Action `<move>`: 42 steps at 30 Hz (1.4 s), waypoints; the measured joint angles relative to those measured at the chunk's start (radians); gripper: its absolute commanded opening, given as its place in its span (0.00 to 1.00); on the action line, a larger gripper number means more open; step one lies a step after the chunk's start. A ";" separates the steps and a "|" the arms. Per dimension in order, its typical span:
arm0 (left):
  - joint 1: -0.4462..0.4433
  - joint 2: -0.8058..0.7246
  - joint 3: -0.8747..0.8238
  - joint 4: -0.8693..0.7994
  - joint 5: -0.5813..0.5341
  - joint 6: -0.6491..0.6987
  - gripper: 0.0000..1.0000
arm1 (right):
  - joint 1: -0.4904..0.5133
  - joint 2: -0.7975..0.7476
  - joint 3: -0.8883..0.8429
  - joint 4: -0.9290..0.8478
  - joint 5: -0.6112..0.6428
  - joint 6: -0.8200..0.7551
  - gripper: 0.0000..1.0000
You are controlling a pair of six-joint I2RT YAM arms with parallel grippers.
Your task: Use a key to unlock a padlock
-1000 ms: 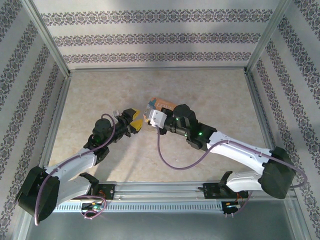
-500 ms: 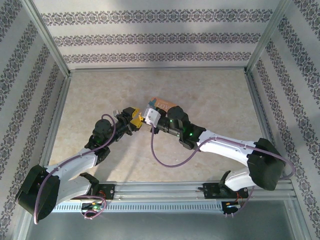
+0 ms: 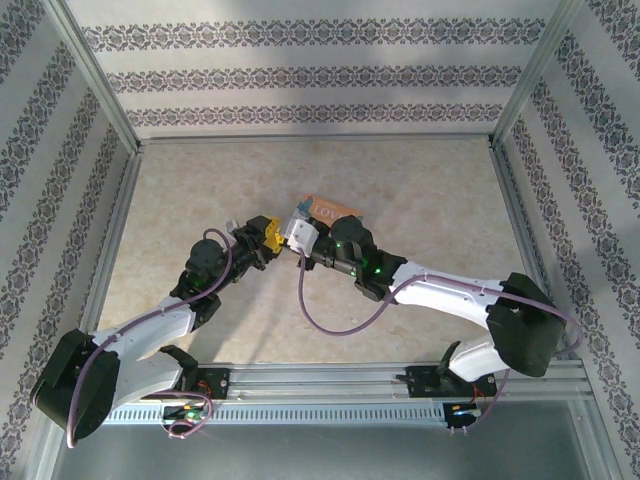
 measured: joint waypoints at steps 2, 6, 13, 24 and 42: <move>0.000 -0.004 -0.004 0.000 -0.006 0.000 0.32 | 0.000 -0.010 -0.010 0.000 0.003 0.001 0.00; 0.000 -0.006 -0.012 -0.004 -0.011 0.000 0.29 | 0.000 -0.035 -0.024 0.000 0.010 0.001 0.00; 0.000 -0.010 -0.017 -0.005 -0.015 0.000 0.25 | 0.000 -0.051 -0.037 0.003 0.019 0.005 0.00; -0.001 -0.010 -0.017 -0.013 -0.015 0.004 0.40 | 0.000 -0.051 -0.037 0.008 0.021 0.005 0.00; -0.011 -0.010 -0.018 -0.011 -0.074 -0.011 0.38 | 0.006 0.054 0.041 0.083 -0.002 0.053 0.00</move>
